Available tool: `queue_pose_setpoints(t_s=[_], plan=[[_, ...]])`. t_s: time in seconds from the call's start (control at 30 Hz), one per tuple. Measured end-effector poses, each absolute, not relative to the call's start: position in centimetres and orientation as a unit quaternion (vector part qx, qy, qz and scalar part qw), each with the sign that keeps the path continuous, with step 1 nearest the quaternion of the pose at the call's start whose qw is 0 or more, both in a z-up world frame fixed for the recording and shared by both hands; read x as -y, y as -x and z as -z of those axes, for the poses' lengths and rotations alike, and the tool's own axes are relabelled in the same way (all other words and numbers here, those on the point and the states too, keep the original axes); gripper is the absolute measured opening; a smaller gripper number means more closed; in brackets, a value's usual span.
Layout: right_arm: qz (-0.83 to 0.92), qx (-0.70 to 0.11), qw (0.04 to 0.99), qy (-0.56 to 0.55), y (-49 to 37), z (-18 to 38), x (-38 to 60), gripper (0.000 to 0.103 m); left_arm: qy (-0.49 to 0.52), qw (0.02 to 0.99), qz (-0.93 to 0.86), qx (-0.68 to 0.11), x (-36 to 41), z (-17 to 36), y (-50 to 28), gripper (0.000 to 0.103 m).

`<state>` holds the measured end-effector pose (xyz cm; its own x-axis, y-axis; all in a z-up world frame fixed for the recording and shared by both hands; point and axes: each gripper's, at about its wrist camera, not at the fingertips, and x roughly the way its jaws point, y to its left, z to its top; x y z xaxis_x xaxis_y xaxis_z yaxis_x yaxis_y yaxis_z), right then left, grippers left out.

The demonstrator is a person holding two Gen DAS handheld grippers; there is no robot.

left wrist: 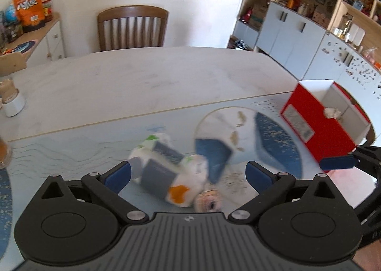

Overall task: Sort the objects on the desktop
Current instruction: 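Move both tools back over the tissue pack and cartoon bun on the table, then grasp the white tissue pack with the left tool while the right tool grasps the cartoon bun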

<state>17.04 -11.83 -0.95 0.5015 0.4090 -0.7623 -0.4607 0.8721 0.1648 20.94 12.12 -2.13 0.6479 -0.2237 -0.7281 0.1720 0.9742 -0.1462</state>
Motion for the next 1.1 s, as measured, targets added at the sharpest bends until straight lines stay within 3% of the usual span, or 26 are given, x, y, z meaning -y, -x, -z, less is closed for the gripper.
queue_pose_setpoints(t_s=[0.4, 1.1], plan=[[-0.267, -0.447, 0.851, 0.067, -17.4, 4.1, 6.8, 0.100, 0.030, 0.909, 0.082, -0.407, -16.5, 4.8, -22.2, 0.103], [-0.296, -0.464, 0.825, 0.133, -19.8, 8.0, 2.0, 0.092, -0.052, 0.897, 0.193, -0.395, -15.4, 8.4, -26.0, 0.103]])
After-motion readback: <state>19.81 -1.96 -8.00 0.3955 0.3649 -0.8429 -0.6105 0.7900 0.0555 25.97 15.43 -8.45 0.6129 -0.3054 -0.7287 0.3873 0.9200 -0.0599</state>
